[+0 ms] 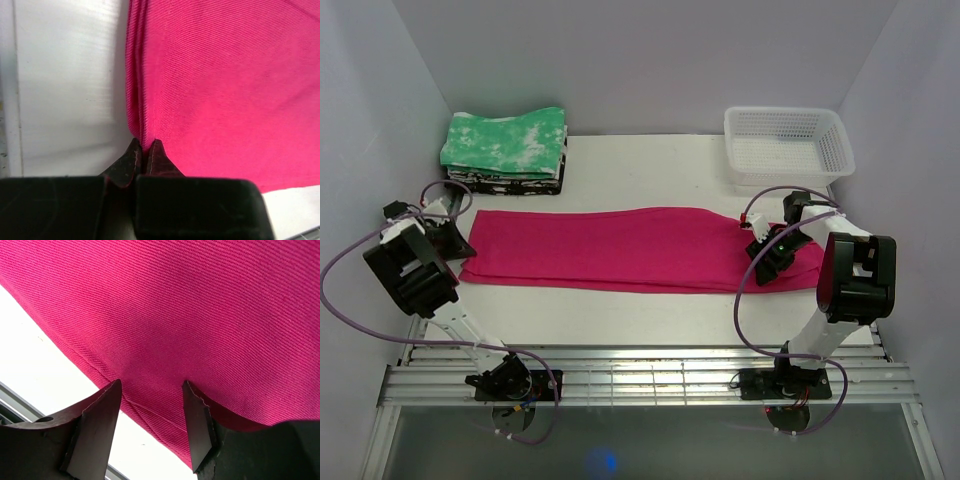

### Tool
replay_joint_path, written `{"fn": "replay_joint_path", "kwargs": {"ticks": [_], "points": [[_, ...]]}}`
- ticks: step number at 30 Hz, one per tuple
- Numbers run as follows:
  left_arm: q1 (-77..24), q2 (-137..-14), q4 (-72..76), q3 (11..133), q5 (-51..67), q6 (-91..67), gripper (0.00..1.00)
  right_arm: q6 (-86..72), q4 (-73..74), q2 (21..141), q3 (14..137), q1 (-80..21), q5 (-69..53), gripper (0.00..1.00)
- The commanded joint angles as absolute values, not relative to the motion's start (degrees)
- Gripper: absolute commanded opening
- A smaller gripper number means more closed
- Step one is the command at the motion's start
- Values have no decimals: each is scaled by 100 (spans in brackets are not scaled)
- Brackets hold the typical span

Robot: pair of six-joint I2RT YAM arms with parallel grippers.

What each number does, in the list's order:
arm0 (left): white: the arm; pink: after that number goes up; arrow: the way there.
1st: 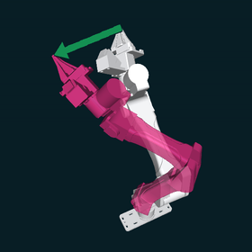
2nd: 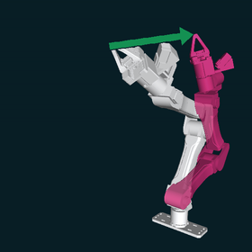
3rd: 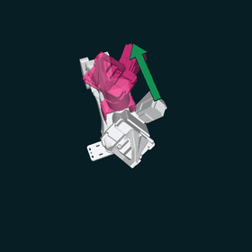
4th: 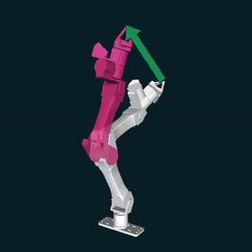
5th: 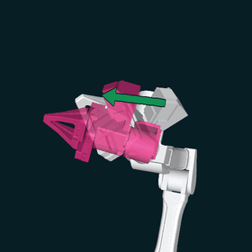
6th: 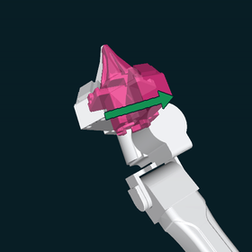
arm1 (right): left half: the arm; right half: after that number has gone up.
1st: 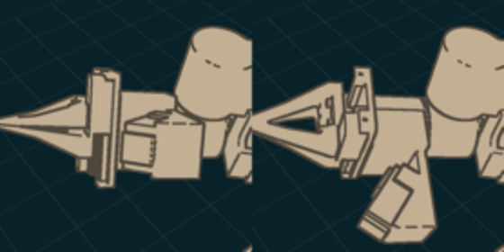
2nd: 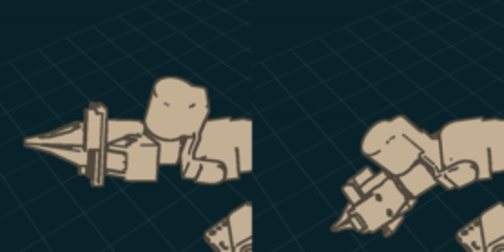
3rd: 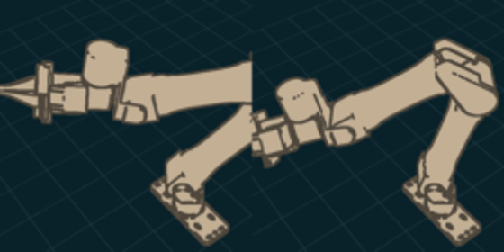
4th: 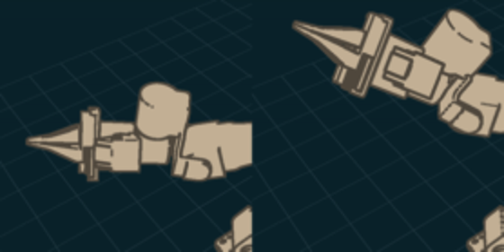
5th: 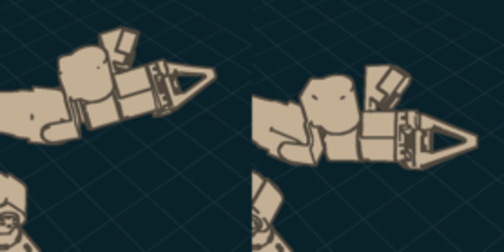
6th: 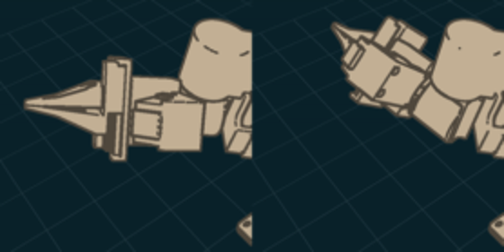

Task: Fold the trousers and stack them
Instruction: Fold the trousers

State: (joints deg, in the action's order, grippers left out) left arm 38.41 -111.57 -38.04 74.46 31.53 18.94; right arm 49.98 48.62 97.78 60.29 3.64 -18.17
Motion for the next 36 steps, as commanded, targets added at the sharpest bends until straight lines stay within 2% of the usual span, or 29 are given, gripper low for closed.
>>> {"fn": "replay_joint_path", "kwargs": {"ticks": [1,6,9,16,21,27,31,36], "points": [[3937,-10820,-4429,8145,3480,1741,0,5080,5150,9888,6169,404,-1941,58],[4201,-10784,-5141,9612,3349,2012,0,5001,5387,9774,6301,299,-2451,59],[4184,-10661,-5396,10000,3383,2206,0,4931,5572,9712,6573,299,-2926,59],[3771,-10337,-5853,10038,3796,2373,0,4773,6020,9650,7347,343,-3437,60],[2665,-9512,-5854,9318,4428,2216,0,4720,6126,9720,7550,667,-3173,60],[1039,-9150,-4968,8571,4624,1013,0,4404,5575,9922,7374,967,-2646,59],[257,-9219,-3922,8140,4518,19,0,4149,5318,10125,7242,958,-2557,58],[-1018,-9983,-2717,7752,3904,-1177,0,3964,5273,10397,7260,958,-2751,57]]}}
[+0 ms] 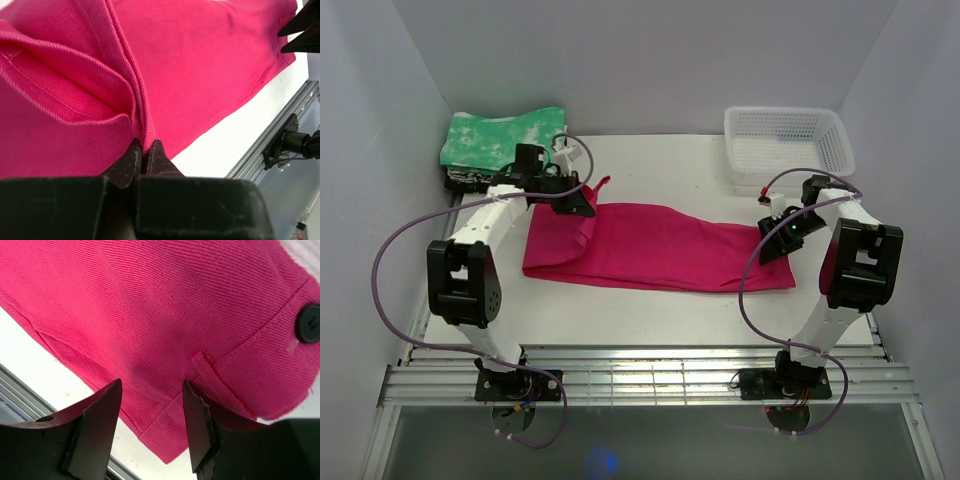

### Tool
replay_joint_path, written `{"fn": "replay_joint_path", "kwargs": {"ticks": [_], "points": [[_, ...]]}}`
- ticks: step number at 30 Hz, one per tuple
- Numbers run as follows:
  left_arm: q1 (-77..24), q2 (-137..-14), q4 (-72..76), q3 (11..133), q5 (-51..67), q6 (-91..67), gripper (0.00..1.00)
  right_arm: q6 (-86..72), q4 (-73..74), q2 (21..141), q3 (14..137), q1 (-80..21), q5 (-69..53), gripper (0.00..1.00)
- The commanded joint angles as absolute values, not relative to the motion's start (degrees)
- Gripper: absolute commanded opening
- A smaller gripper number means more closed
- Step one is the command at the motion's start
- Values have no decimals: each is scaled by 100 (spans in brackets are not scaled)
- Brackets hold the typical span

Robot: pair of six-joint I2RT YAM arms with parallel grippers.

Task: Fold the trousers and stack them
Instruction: Fold the trousers

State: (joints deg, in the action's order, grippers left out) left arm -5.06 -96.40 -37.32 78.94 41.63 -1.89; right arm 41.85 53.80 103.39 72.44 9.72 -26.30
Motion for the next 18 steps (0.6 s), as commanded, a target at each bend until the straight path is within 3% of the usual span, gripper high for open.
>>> {"fn": "replay_joint_path", "kwargs": {"ticks": [1,7,15,18], "points": [[-1133,-10158,-2629,7665,3772,-1256,0,3964,5273,10397,7268,958,-2760,57],[-1555,-11117,-2023,7357,3199,-1757,0,4095,5335,10362,7277,958,-2663,57],[-1749,-11074,-1986,7075,2874,-1688,0,4140,5370,10327,7251,958,-2742,58],[-1740,-10882,-2206,7110,3014,-1390,27,4122,5388,10301,7304,958,-2812,60]]}}
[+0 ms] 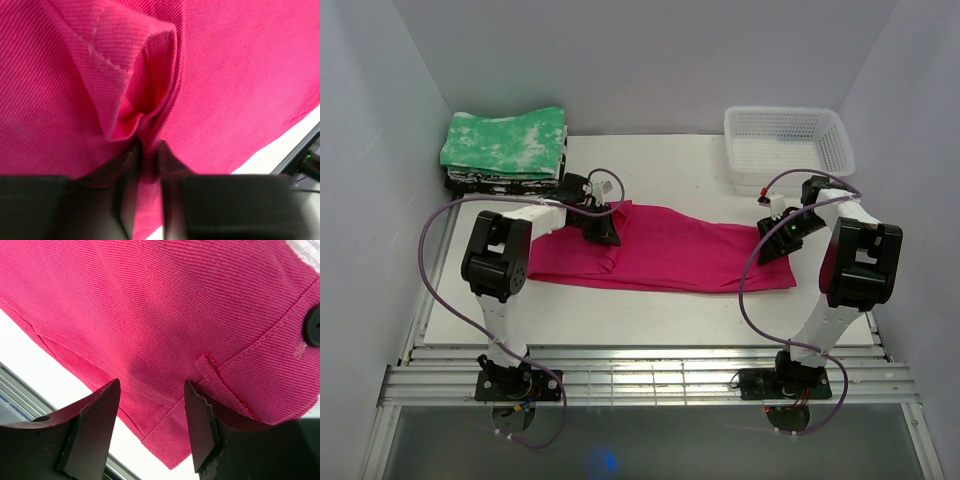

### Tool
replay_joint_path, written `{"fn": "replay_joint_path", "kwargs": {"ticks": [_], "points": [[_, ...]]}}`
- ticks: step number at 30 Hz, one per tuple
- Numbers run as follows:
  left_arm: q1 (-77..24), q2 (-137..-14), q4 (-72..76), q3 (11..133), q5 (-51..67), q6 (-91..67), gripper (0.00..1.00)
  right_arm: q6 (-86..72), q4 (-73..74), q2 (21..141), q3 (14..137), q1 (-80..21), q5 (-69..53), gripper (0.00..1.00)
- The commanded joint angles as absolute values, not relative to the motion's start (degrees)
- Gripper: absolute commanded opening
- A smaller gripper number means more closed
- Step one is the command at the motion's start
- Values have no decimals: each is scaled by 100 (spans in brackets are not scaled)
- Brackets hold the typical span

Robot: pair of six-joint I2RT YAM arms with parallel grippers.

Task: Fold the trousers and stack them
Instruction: Fold the trousers

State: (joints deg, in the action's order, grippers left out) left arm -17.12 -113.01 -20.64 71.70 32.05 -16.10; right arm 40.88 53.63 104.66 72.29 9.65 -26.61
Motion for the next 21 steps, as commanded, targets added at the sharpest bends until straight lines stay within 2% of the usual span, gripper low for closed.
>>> {"fn": "replay_joint_path", "kwargs": {"ticks": [1,3,4,5,7,8,10,11,12,15,17,21], "points": [[-1740,-10750,-2232,7102,3206,-1267,35,4131,5431,10283,7321,958,-2856,61],[-1740,-10162,-2294,7058,3427,-915,69,4166,5475,10240,7383,958,-2900,61],[-1732,-9934,-2294,6997,3523,-818,84,4175,5519,10231,7400,958,-2926,61],[-1705,-9514,-2355,6979,3690,-722,95,4184,5537,10213,7418,958,-2935,61],[-1539,-9204,-2478,7013,3910,-580,96,4236,5590,10169,7471,958,-2971,61],[-1260,-9098,-2574,7014,4407,-589,96,4245,5599,10152,7471,958,-2979,61],[-1012,-8851,-2628,7014,4666,-624,92,4289,5625,10099,7497,958,-3058,61],[-872,-8798,-2680,6961,4458,-615,89,4298,5660,10081,7506,958,-3093,61],[-853,-8798,-2776,6952,4239,-563,81,4289,5669,10055,7506,958,-3120,61],[-406,-8824,-2866,6628,3990,-597,73,4237,5669,9994,7480,949,-3278,60],[372,-8868,-2725,6382,4305,-895,71,4228,5678,9949,7436,949,-3287,60],[1106,-9097,-3111,6372,4579,-484,70,4359,5669,9783,7269,949,-3094,60]]}}
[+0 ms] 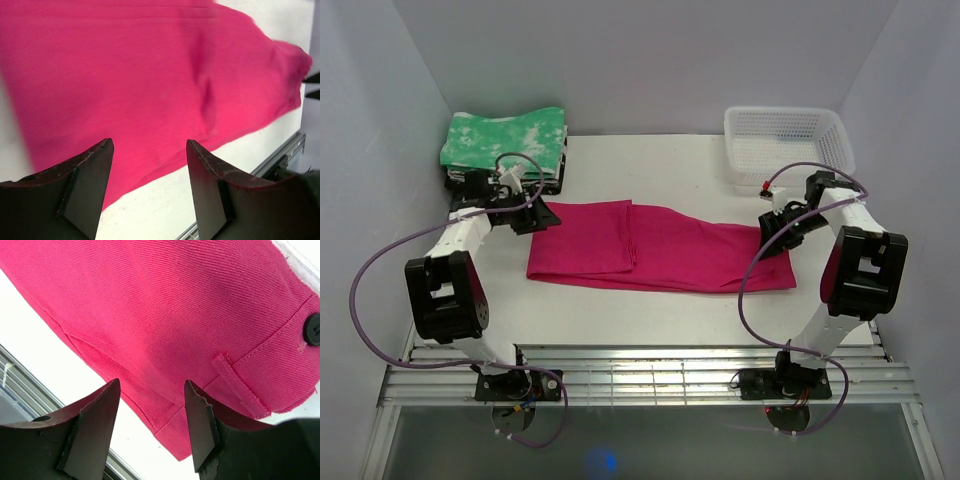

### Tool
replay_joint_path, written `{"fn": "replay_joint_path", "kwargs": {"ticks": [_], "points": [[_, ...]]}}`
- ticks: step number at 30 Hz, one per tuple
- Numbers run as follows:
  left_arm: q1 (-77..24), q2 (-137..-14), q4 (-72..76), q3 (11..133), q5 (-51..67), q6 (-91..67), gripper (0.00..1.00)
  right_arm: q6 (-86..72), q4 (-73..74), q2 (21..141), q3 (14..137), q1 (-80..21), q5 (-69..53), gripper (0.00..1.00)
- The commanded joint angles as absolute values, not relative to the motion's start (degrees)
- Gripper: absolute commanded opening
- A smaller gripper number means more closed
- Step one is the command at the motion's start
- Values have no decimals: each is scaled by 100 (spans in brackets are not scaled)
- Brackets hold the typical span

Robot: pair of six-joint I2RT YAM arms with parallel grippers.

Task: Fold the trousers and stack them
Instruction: Fold the trousers

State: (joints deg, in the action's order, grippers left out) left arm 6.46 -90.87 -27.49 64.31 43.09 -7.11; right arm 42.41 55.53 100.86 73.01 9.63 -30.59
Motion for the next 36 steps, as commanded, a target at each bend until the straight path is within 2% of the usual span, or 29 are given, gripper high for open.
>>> {"fn": "replay_joint_path", "kwargs": {"ticks": [1,5,7,9,10,12,13,15,17,21,24,30,36], "points": [[1203,-9097,-3155,6337,4536,-396,71,4368,5660,9774,7260,949,-3102,60],[1520,-9079,-3304,6240,4508,0,78,4193,5731,9852,7602,792,-3786,54],[1529,-9000,-3331,6162,4544,298,79,3623,5486,9800,7743,450,-4347,52],[1555,-8852,-3296,6074,4334,351,80,2948,4732,9765,7717,54,-4726,53],[1608,-8798,-3244,5951,4272,291,81,2048,4363,9756,7656,-52,-5094,54],[1967,-8745,-3077,5836,4333,124,84,1121,2967,9660,7289,-596,-5343,55],[2091,-8789,-3067,5810,4368,62,85,81,2405,9607,7112,-780,-5178,59],[2372,-8903,-3146,5818,4482,62,87,-909,793,9475,6726,-1317,-4976,66],[2530,-8956,-3120,5792,4491,62,88,-2102,82,9483,6364,-1703,-4169,68],[2558,-8991,-3067,5739,4544,97,89,-2556,-360,10184,6679,-2643,-3700,69],[2558,-9053,-3041,5739,4579,88,89,-2987,-711,10685,6890,-2978,-3586,68],[2566,-9009,-2901,5581,4667,62,90,-3164,-852,11266,7040,-3278,-3059,72],[2566,-9087,-2646,5388,4685,-176,90,-3471,-1256,11636,7084,-3410,-3243,71]]}}
